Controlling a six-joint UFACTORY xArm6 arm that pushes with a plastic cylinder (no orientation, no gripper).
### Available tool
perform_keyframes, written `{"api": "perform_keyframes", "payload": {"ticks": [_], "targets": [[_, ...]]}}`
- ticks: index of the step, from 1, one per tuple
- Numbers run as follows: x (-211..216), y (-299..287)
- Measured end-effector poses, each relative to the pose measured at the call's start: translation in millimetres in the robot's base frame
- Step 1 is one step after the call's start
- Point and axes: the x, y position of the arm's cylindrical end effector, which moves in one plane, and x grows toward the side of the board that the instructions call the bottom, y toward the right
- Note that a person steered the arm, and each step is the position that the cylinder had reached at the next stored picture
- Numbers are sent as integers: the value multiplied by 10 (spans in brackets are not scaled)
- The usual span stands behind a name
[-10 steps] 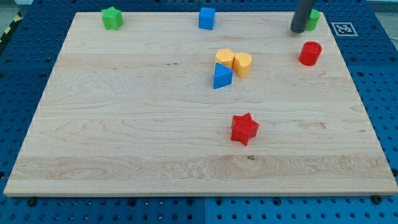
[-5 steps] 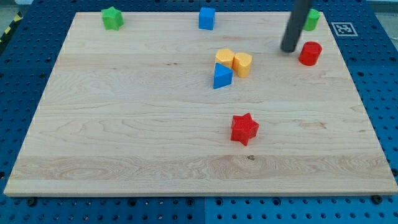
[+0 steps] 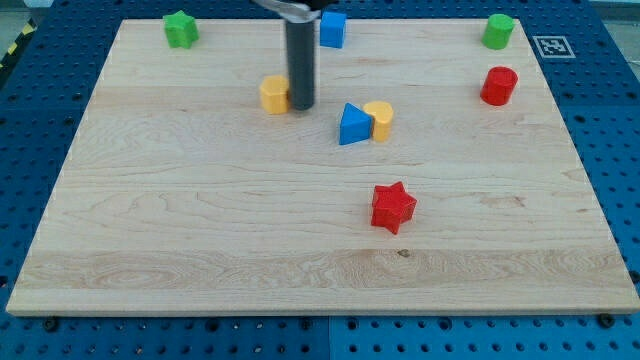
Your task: Push the yellow hexagon towards the center left
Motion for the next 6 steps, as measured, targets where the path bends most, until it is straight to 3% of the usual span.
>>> {"api": "perform_keyframes", "payload": {"ticks": [2,4,6], "targets": [[-13,-149],[-364,-166],[-386,-667]]}}
